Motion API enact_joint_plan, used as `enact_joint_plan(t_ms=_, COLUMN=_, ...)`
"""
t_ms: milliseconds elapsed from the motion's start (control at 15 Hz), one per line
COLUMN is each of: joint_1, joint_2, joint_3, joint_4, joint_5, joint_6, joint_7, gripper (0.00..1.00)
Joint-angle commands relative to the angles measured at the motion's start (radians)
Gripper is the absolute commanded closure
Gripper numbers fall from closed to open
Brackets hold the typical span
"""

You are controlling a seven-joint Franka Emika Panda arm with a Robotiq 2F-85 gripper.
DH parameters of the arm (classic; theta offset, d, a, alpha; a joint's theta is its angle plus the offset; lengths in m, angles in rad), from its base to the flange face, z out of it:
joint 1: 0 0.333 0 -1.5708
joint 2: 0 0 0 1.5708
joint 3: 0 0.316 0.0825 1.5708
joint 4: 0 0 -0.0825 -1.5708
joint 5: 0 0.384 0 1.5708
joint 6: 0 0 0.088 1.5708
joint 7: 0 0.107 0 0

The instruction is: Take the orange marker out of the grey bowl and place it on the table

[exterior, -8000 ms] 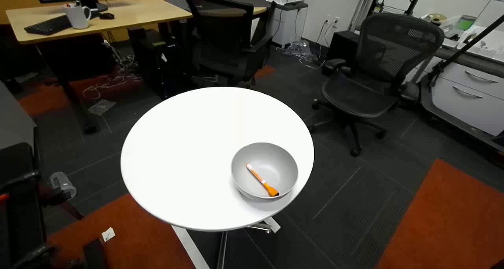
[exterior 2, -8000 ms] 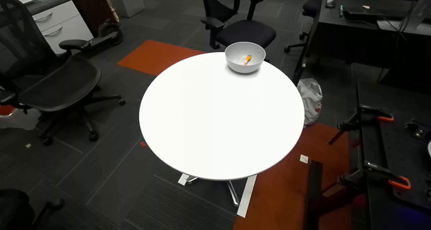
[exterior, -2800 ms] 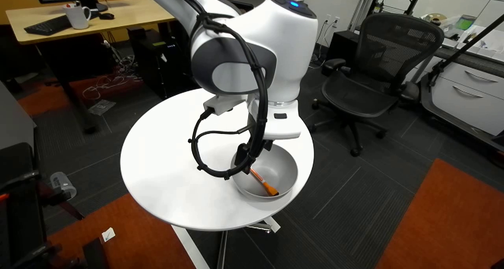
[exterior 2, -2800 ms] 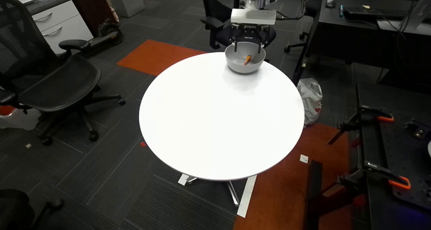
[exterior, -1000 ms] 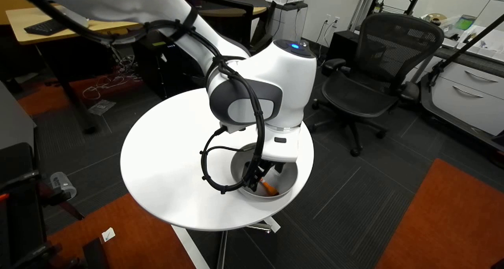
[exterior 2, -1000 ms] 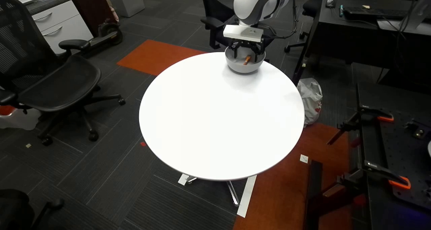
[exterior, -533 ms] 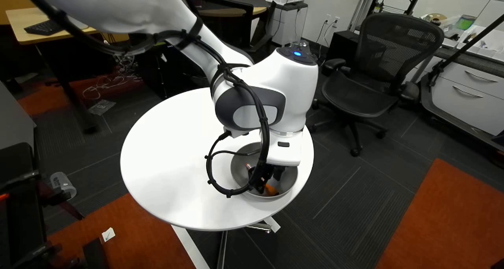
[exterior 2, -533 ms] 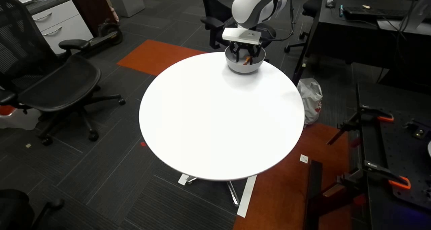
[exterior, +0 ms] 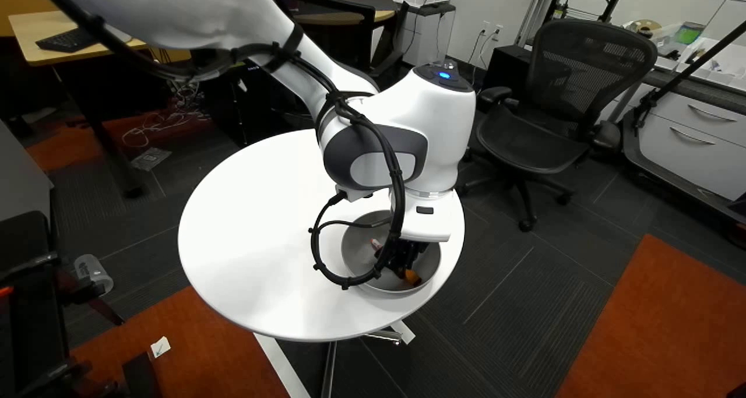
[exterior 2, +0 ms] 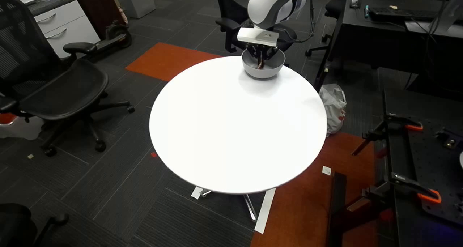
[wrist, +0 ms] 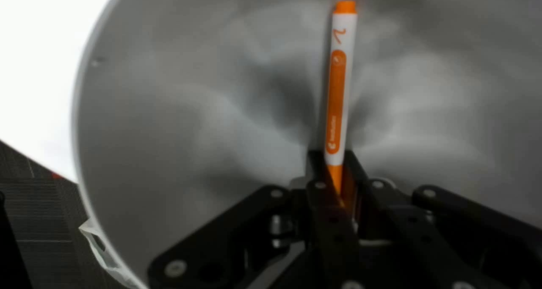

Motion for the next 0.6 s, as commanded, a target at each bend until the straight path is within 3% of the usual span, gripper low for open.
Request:
enact_joint_plan(t_ms=0, joint_1=0.024, joint_2=-0.024, joint_3=-0.024, joint_4=-0.021, joint_5=-0.028, joint_6=-0.011, joint_7=0.059, gripper=0.97)
enact_joint_plan(t_ms=533, joint_1=0.100, joint_2=-0.256, joint_3=-0.075, joint_4=-0.292, joint_5=-0.125, joint_6=0.168, joint_7=0.048, gripper=0.97)
